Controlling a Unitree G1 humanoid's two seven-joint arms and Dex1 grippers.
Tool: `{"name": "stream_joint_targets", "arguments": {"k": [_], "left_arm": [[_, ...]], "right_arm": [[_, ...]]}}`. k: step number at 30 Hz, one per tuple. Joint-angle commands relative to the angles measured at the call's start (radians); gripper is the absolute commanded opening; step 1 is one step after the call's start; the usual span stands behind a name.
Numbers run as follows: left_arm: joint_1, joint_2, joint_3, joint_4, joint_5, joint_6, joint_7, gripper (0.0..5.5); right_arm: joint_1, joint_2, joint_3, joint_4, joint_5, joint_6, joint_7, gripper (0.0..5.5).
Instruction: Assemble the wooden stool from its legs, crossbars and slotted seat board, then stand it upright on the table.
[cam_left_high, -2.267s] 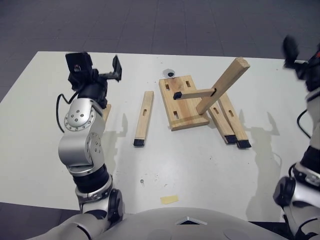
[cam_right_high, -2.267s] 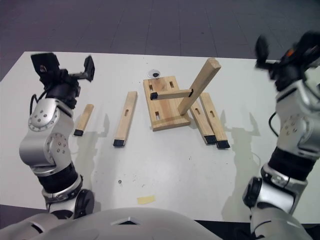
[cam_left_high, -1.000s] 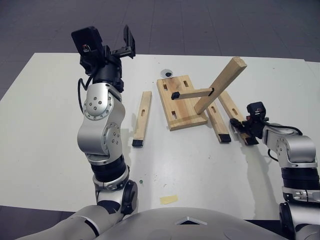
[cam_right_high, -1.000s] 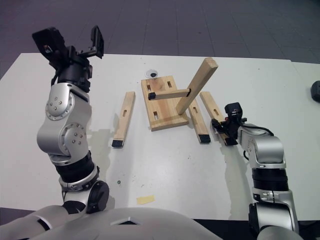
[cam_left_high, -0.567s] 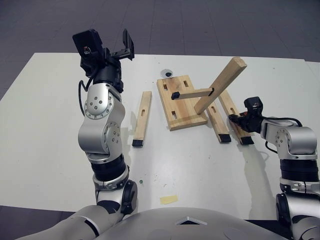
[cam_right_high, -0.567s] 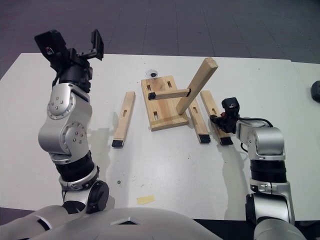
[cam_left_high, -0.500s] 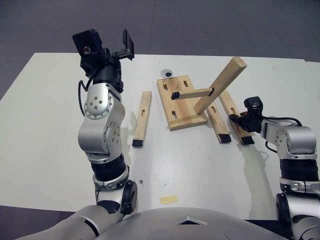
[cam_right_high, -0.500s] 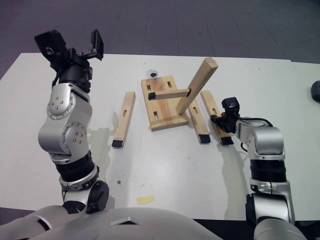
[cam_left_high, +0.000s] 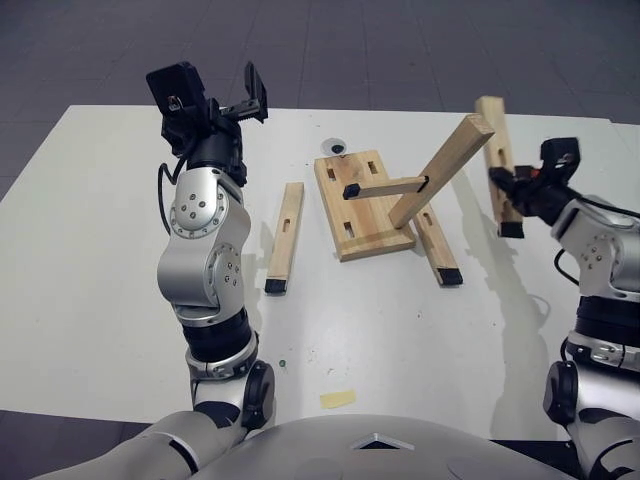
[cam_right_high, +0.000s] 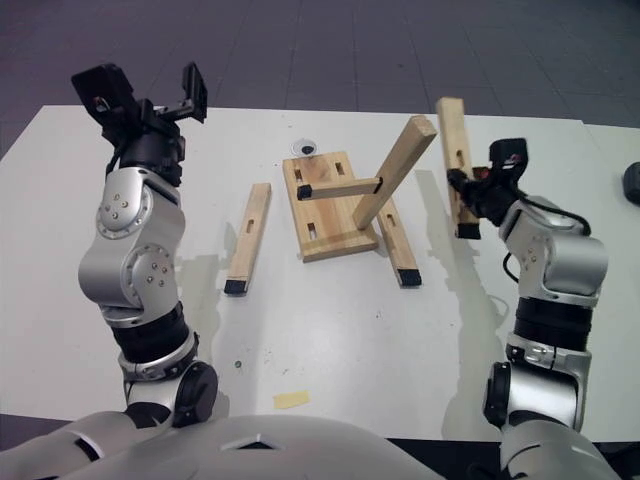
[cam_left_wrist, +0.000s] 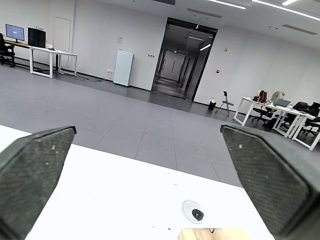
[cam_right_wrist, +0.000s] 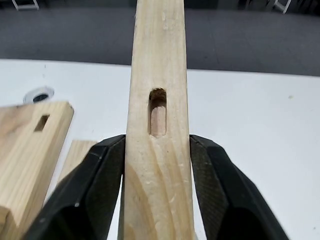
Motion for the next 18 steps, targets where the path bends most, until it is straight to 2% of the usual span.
{"name": "stream_joint_targets", "arguments": {"k": [1, 6, 9, 12, 18], "left_arm": [[0.0, 0.01, 0.097, -0.018, -0.139, 0.059, -0.063, 5.4], [-0.117, 0.062, 0.283, -0.053, -0.622, 0.279, -0.201, 5.4], [-0.229, 0.07, 0.328, -0.053, -0.961, 0.299, -0.17, 5.4], [-0.349, 0.059, 0.301, -0.029, -1.173, 0.252, -0.101, 5.4], [-0.422, 0.052, 0.148, 0.015, -1.34, 0.198, -0.031, 5.4]], "right_arm": [[-0.093, -0.011, -0.123, -0.065, 0.084, -0.152, 0.032, 2.02], [-0.271, -0.06, -0.188, -0.21, 0.29, -0.223, 0.15, 2.02], [-0.333, -0.081, -0.166, -0.293, 0.402, -0.223, 0.226, 2.02], [-0.321, -0.071, -0.08, -0.398, 0.462, -0.211, 0.292, 2.02], [-0.245, -0.063, 0.062, -0.552, 0.48, -0.202, 0.32, 2.02]]}}
